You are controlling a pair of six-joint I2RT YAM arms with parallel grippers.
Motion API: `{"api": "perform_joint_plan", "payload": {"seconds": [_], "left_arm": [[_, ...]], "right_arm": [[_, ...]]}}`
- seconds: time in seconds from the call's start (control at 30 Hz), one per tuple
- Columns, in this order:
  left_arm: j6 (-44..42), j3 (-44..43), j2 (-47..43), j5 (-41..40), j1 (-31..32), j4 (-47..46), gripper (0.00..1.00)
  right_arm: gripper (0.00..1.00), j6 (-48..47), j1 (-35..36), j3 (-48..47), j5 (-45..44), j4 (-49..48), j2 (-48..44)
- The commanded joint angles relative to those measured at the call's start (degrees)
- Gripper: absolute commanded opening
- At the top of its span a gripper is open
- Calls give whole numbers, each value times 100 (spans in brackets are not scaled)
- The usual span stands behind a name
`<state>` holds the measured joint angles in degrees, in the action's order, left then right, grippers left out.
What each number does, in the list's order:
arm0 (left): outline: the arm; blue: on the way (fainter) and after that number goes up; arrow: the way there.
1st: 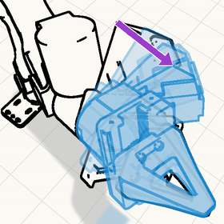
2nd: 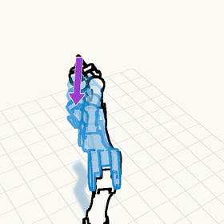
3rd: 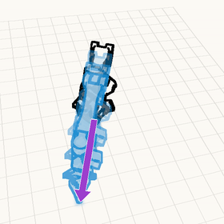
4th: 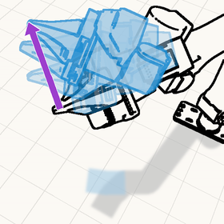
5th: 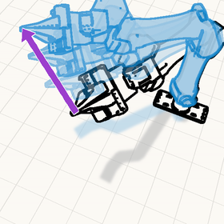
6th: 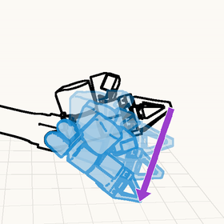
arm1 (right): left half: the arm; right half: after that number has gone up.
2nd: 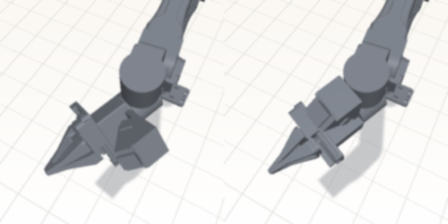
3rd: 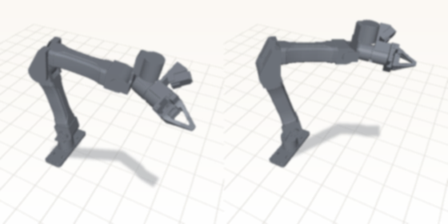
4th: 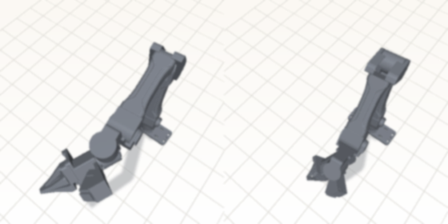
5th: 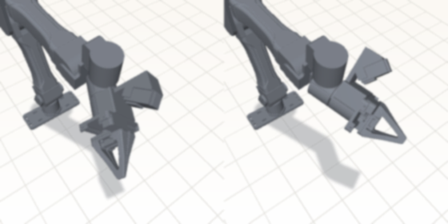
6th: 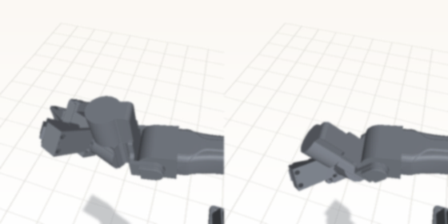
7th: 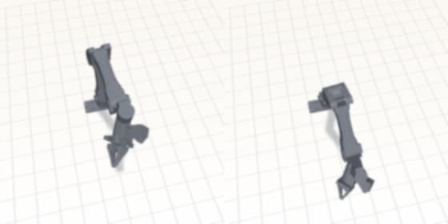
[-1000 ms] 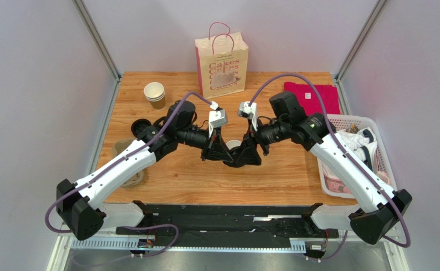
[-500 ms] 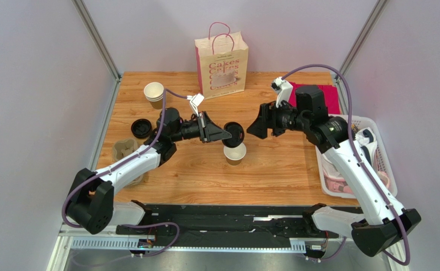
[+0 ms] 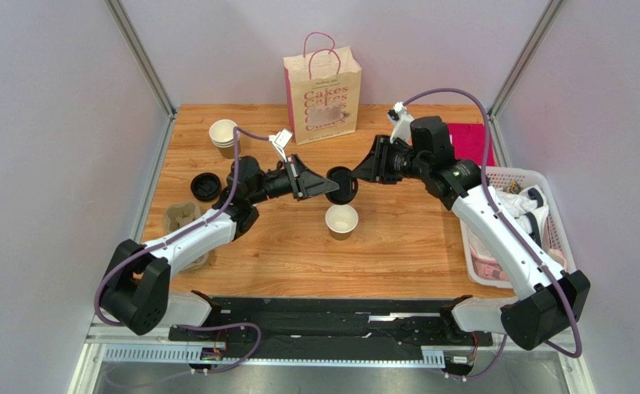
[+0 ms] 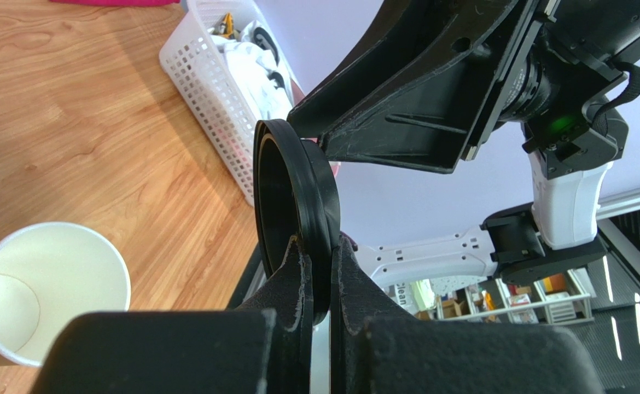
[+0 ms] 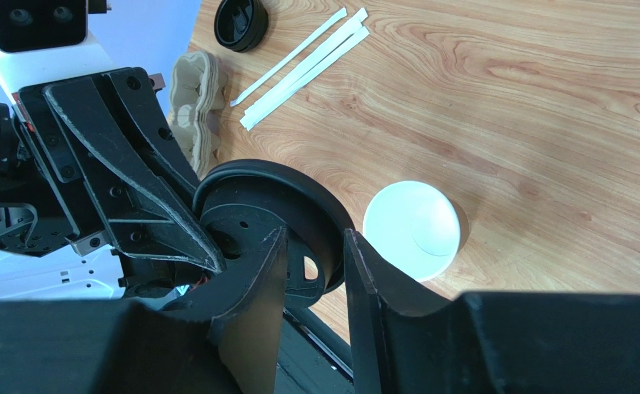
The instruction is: Pack the takeout coffee
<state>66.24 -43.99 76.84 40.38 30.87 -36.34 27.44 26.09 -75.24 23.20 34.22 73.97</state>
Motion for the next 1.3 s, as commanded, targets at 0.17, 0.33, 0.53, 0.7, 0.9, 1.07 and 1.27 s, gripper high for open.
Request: {"api": "perform_joint_plan", "payload": {"seconds": [0.17,0.33,0.53,0.7,0.9,1.07,1.27], "left_arm": [[74,-110,-196,-57,-46,-383,0],[82,-101,-248,-57,-81,-383,0],[117,-92,-248,-48,-125,-383,0],[153,-84,-231,-39,-125,-418,0],[197,-75,-213,22,-125,-409,0],[241,-5,-231,49,-117,-365,0],[214,13,-283,-13,-117,-260,0]], "right_arm": [[35,218,169,185,-123,-425,-103],[32,297,178,361,-175,-433,-137],[23,358,143,510,-105,-539,-226],[22,367,177,502,-44,-583,-164],[21,350,178,467,-18,-670,-147],[11,306,177,493,18,-706,-147],[0,113,160,344,-193,-504,-147]]}}
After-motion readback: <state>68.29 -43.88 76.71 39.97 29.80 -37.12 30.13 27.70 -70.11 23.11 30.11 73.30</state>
